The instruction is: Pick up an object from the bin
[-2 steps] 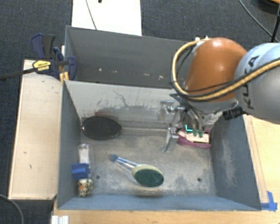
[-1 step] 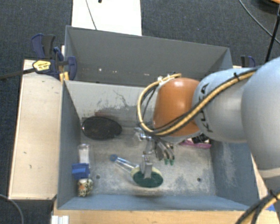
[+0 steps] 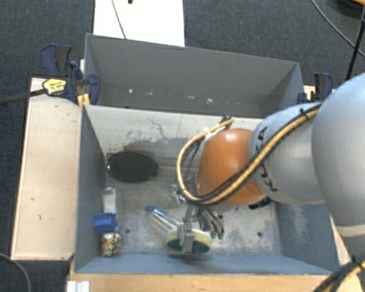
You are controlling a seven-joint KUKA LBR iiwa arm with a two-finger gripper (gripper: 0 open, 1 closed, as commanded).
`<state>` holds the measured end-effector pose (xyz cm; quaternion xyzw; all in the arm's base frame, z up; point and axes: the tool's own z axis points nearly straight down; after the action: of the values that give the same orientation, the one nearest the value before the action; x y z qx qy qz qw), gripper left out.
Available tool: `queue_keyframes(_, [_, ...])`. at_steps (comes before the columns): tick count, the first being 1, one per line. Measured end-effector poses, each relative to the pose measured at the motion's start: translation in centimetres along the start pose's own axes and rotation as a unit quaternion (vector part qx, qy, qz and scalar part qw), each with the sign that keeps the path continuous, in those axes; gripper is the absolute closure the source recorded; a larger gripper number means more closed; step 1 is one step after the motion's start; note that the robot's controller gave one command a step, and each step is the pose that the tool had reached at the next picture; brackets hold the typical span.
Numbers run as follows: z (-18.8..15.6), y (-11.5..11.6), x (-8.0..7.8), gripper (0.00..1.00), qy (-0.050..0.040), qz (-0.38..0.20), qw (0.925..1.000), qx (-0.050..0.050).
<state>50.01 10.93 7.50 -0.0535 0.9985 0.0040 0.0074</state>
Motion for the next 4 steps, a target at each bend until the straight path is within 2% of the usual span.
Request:
queue_keyframes(1, [0.2,-0.6,0.1,1.0,0.0029,0.004,1.0,0.004])
queue_keyframes(2, [-10.6,2.0,-1.7,1.0,0.002,-0.016,0.9999,0.002])
queue_keyframes(3, [-5.1,5.9,-2.8,1.0,0.0085,0.067,0.9977,0.004])
queue_keyframes(4, [-5.2,5.8,-2.9,0.0,0.0073,0.068,0.9977,0.004])
